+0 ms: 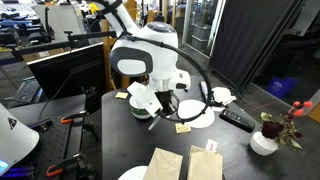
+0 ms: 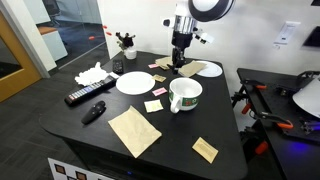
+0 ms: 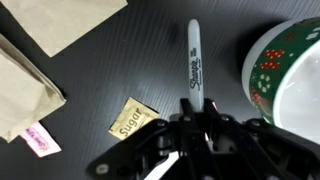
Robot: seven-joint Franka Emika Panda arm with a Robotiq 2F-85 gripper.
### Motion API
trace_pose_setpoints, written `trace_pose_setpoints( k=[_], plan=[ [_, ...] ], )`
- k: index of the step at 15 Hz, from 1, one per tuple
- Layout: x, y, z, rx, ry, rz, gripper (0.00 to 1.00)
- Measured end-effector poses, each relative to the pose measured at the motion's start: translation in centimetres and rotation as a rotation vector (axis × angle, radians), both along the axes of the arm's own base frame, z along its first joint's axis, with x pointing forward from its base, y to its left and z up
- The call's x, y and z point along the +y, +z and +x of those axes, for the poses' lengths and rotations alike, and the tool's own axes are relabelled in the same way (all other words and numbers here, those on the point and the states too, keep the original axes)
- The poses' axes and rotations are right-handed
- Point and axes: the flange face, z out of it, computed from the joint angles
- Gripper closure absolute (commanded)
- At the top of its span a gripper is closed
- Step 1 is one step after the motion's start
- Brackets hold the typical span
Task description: Remove the pen from the cup
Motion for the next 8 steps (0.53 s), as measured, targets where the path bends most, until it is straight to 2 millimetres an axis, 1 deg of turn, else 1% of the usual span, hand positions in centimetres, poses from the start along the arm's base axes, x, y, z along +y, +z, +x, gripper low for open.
trace_pose_setpoints(
  k=[8],
  plan=[
    [-3.3,-1.3,2.7,0.029,-0.288,0.023,0.96]
  ],
)
